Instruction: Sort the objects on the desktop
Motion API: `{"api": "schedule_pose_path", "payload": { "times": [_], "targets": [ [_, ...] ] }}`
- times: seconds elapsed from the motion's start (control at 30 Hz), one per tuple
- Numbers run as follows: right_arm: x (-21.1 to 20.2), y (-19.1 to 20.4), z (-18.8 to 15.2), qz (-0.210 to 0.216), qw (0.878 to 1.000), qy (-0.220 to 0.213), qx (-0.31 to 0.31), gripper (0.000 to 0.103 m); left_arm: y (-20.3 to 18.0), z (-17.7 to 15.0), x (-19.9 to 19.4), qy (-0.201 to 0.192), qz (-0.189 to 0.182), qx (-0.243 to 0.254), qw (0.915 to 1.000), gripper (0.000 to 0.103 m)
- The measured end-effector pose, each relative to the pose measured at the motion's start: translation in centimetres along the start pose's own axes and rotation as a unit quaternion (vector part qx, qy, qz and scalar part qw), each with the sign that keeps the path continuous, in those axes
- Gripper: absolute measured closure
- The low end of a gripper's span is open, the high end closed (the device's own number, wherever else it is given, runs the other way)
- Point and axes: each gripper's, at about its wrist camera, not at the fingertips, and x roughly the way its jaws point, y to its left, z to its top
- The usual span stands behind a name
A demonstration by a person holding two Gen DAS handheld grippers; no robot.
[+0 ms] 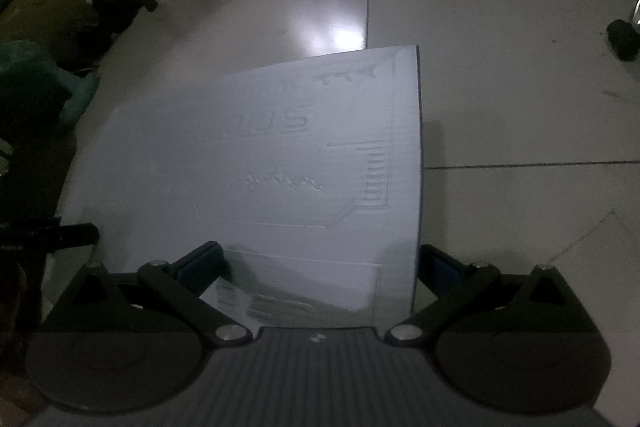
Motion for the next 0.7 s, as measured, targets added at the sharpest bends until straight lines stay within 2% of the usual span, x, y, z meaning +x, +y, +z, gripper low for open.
{"api": "schedule_pose_path", "payload": {
  "times": [0.3, 0.57, 0.7],
  "targets": [
    [-5.3, 4.2, -4.2, -0.002, 1.000, 0.006, -0.002, 0.000, -0.6, -5.5, -8.4, 0.001, 0.001, -0.001, 1.0000, 0.002],
    [-14.0, 8.4, -10.2, -0.007, 1.000, -0.026, -0.008, 0.000, -2.4, -13.6, -19.5, -0.021, -0.004, -0.025, 0.9995, 0.002],
    [-16.4, 9.5, -13.3, -0.021, 1.000, -0.011, 0.006, 0.000, -3.6, -17.0, -22.5, 0.000, -0.003, -0.024, 0.9997, 0.002]
  ]
}}
